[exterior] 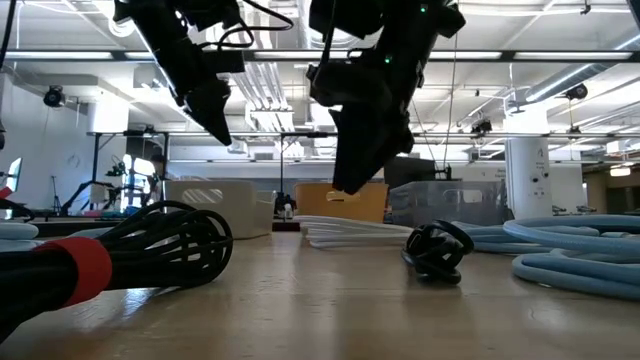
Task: Sort HDMI cables
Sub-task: Put the white HDMI cable into the gray bin
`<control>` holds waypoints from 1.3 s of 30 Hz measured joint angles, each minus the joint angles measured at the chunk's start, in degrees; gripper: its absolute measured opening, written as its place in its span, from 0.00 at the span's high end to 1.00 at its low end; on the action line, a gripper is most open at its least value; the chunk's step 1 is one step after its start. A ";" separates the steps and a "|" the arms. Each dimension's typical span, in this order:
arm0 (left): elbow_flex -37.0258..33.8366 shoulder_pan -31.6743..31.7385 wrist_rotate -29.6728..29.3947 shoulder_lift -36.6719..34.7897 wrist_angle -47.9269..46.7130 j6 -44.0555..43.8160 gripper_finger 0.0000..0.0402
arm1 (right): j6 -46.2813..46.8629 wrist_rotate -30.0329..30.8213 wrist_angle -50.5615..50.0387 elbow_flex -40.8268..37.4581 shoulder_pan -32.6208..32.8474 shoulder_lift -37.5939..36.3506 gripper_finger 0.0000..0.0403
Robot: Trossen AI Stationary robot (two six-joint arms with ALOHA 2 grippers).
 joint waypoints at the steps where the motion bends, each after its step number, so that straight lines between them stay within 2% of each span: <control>1: -0.02 0.00 0.00 0.00 0.00 0.00 0.58 | -0.01 -1.10 0.17 -0.01 0.29 0.50 0.59; 5: -0.02 0.00 0.07 0.00 0.00 -0.04 0.58 | -0.15 -4.24 0.90 -0.16 1.48 3.78 0.59; 13: -0.08 -0.08 0.31 0.00 -0.04 -0.35 0.58 | -4.39 -4.24 0.66 0.00 1.84 8.49 0.60; 16: -0.08 -0.11 0.68 0.00 -0.04 -0.39 0.58 | -5.67 -4.25 0.55 0.01 1.84 8.62 0.65; 20: -0.07 -0.10 3.38 0.00 -0.04 -0.45 0.58 | -7.54 -5.23 0.31 -0.15 1.80 7.78 0.77; 22: -0.07 -0.11 7.58 0.00 -0.02 -0.49 0.58 | -7.27 -7.76 0.43 -0.19 1.66 7.18 0.85; 25: -0.08 -0.19 17.74 0.00 0.00 0.53 0.58 | -7.16 -11.08 0.18 0.10 1.85 5.38 0.93; 29: -0.23 -1.19 34.48 0.19 1.09 7.44 0.58 | -7.63 -11.77 0.64 0.29 1.90 2.46 0.93; 32: -1.43 -3.24 45.61 0.56 6.22 12.58 0.58 | -9.02 -12.23 0.93 0.25 1.67 0.42 0.91; 35: -3.24 -6.48 47.64 1.14 14.76 16.24 0.58 | -10.57 -12.56 1.57 0.60 1.84 -1.83 0.91; 39: -4.69 -10.63 43.11 2.25 24.43 23.58 0.58 | -10.63 -13.96 3.80 0.70 1.83 -2.74 0.91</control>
